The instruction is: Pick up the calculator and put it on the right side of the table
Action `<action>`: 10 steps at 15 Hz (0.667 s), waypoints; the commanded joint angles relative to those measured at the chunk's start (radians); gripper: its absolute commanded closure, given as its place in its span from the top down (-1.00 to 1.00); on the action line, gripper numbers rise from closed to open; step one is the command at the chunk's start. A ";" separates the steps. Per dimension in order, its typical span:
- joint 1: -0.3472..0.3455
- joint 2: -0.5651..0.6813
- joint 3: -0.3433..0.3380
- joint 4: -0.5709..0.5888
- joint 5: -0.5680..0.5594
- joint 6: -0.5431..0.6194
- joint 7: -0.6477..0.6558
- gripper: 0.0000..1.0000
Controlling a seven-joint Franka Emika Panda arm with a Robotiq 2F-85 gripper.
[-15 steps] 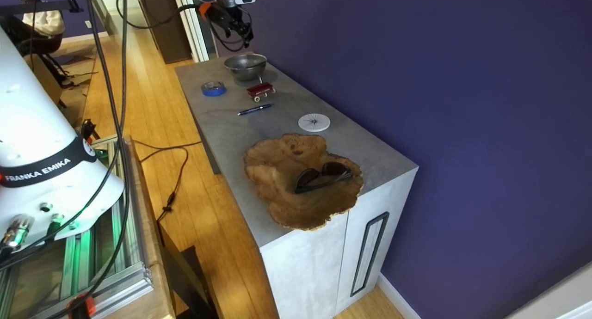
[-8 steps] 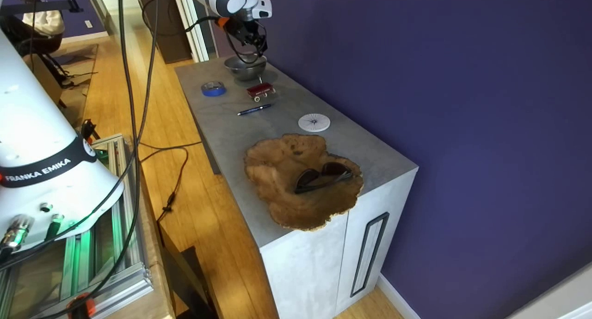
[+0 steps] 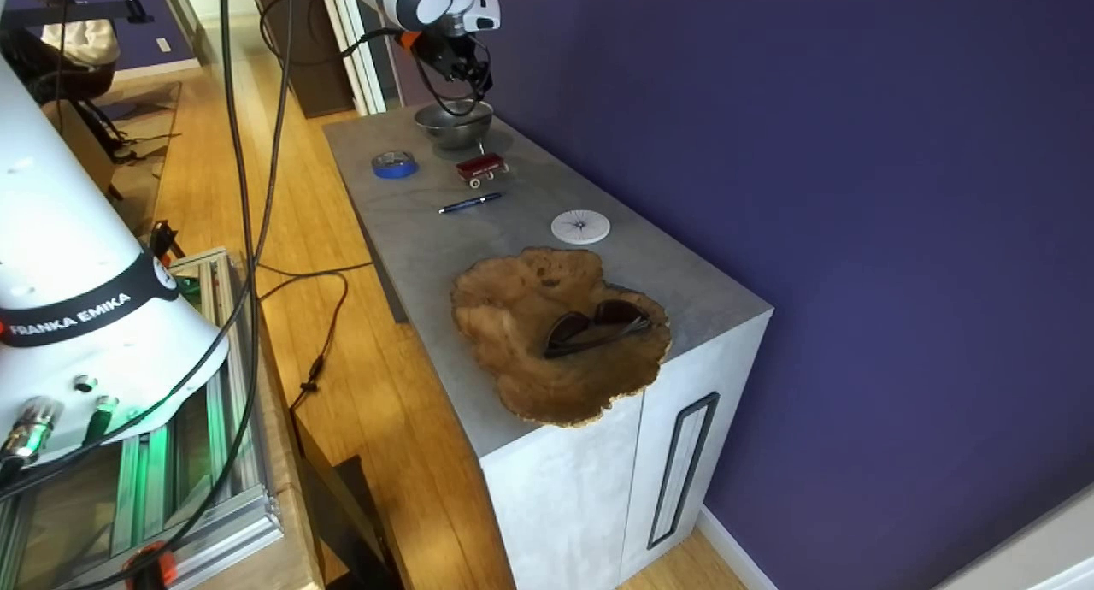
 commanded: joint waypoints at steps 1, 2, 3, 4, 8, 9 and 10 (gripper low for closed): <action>-0.014 0.069 0.022 0.071 -0.026 0.023 -0.047 1.00; -0.015 0.098 0.026 0.106 -0.037 0.011 -0.071 1.00; -0.012 0.118 0.024 0.133 -0.044 0.000 -0.086 1.00; -0.010 0.141 0.024 0.159 -0.051 -0.006 -0.100 1.00; -0.022 0.211 0.051 0.235 -0.047 -0.018 -0.127 1.00; -0.020 0.222 0.053 0.251 -0.045 -0.031 -0.121 1.00; -0.020 0.235 0.058 0.265 -0.044 -0.034 -0.123 1.00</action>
